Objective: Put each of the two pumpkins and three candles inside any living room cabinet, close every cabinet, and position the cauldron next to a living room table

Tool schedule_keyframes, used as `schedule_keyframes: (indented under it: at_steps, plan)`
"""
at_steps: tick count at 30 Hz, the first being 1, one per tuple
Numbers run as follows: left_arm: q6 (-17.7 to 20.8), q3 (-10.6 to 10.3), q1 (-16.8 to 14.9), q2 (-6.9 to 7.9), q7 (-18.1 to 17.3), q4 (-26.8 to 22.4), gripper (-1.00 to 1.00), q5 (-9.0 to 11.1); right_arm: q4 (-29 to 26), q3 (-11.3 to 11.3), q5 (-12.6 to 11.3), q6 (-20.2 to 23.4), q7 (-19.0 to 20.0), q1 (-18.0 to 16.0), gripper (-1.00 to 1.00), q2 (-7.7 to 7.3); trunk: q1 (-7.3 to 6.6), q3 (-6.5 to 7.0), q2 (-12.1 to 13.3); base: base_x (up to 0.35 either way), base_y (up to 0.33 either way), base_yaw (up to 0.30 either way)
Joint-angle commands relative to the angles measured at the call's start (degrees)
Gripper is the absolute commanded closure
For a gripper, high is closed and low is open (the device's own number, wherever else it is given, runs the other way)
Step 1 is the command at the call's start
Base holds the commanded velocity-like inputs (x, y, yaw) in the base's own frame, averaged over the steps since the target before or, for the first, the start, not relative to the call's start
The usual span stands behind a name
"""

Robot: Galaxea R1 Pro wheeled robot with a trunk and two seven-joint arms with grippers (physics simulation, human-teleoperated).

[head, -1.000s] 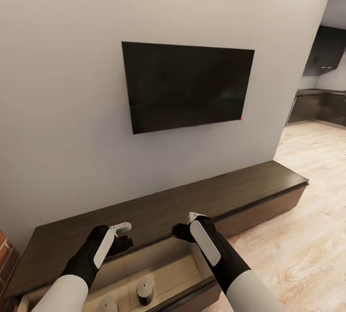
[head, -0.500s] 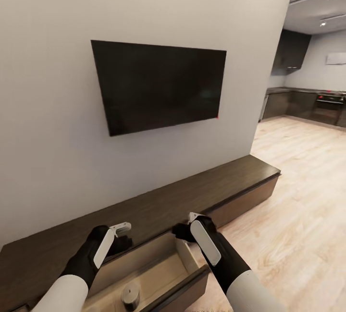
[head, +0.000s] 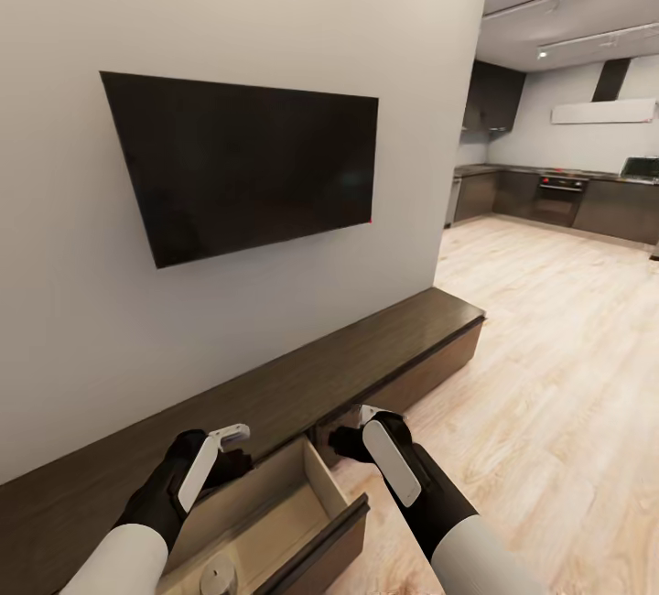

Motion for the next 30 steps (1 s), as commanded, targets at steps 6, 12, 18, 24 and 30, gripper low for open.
schedule_keyframes:
  at_steps: [6, 12, 18, 24, 30]
  plan:
    - [0.00, 0.00, 0.00, 0.00, 0.00, 0.01, -1.00, 0.01, 0.01, -0.03, 0.01, 0.00, 0.00, -0.03, -1.00, 0.00, 0.00, 0.00, 0.00, 0.000, 0.000, -0.286]
    - [0.00, 0.00, 0.00, 0.01, 0.00, 0.00, -1.00, 0.01, 0.01, -0.02, 0.01, 0.00, 0.00, 0.02, -1.00, 0.00, 0.00, 0.00, 0.00, 0.000, 0.000, -0.286]
    - [-0.01, 0.00, 0.00, 0.00, 0.00, 0.00, -1.00, -0.01, 0.01, -0.05, 0.04, 0.00, -0.04, -0.02, -1.00, 0.00, 0.00, 0.00, 0.00, 0.000, 0.000, -0.286]
    - [-0.06, 0.00, 0.00, 0.00, 0.00, 0.00, -1.00, -0.02, 0.09, -0.01, 0.08, 0.00, -0.09, -0.01, -1.00, 0.00, 0.00, 0.00, 0.00, 0.000, 0.000, -0.286]
    - [-0.07, 0.00, 0.00, 0.00, 0.00, 0.00, -1.00, -0.02, 0.02, -0.08, 0.09, 0.00, -0.09, -0.02, -1.00, 0.00, 0.00, 0.00, 0.00, 0.000, 0.000, -0.286]
